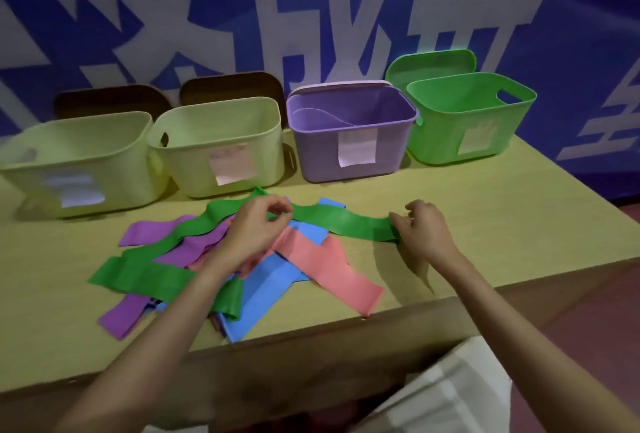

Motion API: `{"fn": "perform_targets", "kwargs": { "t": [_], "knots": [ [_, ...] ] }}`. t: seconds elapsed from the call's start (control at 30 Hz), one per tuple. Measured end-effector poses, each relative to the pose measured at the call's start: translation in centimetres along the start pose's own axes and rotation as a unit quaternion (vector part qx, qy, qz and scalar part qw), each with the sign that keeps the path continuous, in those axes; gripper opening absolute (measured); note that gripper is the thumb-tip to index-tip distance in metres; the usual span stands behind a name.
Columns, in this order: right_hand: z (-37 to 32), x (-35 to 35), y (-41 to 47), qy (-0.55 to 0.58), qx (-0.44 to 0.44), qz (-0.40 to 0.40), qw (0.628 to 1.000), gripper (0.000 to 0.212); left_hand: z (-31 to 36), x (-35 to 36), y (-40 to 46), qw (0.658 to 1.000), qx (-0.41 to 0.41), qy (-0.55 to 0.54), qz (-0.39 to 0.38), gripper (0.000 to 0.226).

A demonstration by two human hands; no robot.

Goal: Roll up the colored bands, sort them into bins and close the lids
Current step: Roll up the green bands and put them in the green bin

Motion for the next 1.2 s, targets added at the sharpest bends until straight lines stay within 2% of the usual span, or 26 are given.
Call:
{"fn": "perform_targets", "kwargs": {
  "t": [0.1, 0.2, 0.27, 0.33, 0.4, 0.47, 0.53, 0.63, 0.7, 0.77, 0.83, 0.9, 0.97, 1.07, 1.17, 1.2],
  "knots": [
    [0.0, 0.2, -1.3, -0.075, 0.021, 0.035, 0.996, 0.043, -1.2, -0.4, -1.3, 1.0, -0.023, 0.0, 0.019, 0.012],
    [-0.3, 0.7, -1.4, -0.069, 0.025, 0.024, 0.997, 0.031, -2.0, -1.7, -1.7, 0.998, -0.035, 0.001, 0.055, 0.016],
    [-1.0, 0.9, -1.1, -0.022, 0.016, 0.01, 1.0, 0.022, -2.6, -2.9, -1.6, 0.996, -0.041, -0.001, 0.076, 0.02],
    [-1.8, 0.4, -1.2, 0.076, 0.018, 0.018, 0.997, 0.012, -3.1, -3.9, -1.2, 0.995, -0.048, 0.0, 0.085, 0.021],
    [-2.7, -0.9, -1.5, 0.197, 0.024, 0.039, 0.979, 0.017, -3.4, -4.4, -0.5, 0.996, -0.053, 0.014, 0.076, 0.022],
    [-3.5, -2.4, -1.7, 0.341, 0.034, 0.047, 0.938, 0.021, -3.5, -4.4, 0.2, 0.997, -0.052, 0.033, 0.054, 0.025],
    [-4.6, -3.6, -2.2, 0.468, 0.049, 0.029, 0.882, 0.021, -3.6, -3.7, 0.6, 0.998, -0.056, 0.036, 0.012, 0.033],
    [-7.6, -4.8, -2.4, 0.637, 0.042, -0.055, 0.768, 0.017, -3.6, -1.8, 0.4, 0.996, -0.065, -0.019, -0.06, 0.051],
    [-9.6, -5.3, -2.5, 0.693, 0.032, -0.11, 0.711, 0.017, -2.9, -1.0, 0.1, 0.994, -0.051, -0.051, -0.077, 0.07],
    [-10.9, -5.5, -2.7, 0.713, 0.033, -0.147, 0.685, 0.017, -1.7, -0.7, -0.1, 0.996, -0.015, -0.048, -0.076, 0.087],
    [-12.1, -5.6, -2.7, 0.738, 0.028, -0.171, 0.652, 0.017, -0.7, -0.4, 0.1, 0.996, 0.011, -0.047, -0.072, 0.091],
    [-13.2, -5.7, -2.7, 0.76, 0.022, -0.188, 0.622, 0.019, -0.5, 0.3, 0.5, 0.995, 0.02, -0.06, -0.081, 0.09],
    [-13.9, -5.7, -2.5, 0.77, 0.019, -0.195, 0.607, 0.021, -0.4, 1.1, 0.8, 0.994, 0.021, -0.078, -0.08, 0.082],
    [-14.0, -5.9, -2.1, 0.779, 0.014, -0.175, 0.602, 0.022, 0.0, 1.8, 1.6, 0.993, 0.028, -0.099, -0.064, 0.05],
    [-12.3, -6.2, -1.0, 0.807, 0.035, -0.117, 0.577, 0.021, -0.7, 1.5, 2.8, 0.998, 0.02, -0.034, -0.048, 0.01],
    [-11.4, -6.2, -0.6, 0.819, 0.046, -0.096, 0.564, 0.021, -1.4, 1.1, 3.2, 0.999, 0.007, -0.019, -0.04, 0.012]
  ]
}}
Point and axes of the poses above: each hand's wrist, its own y-axis towards the middle knuckle, its own x-axis out of the palm, z = x × y, the point moved 10 cm from there along y, towards the middle knuckle, and after that the axes turned 11 degrees about -y, right-handed, at the moved point
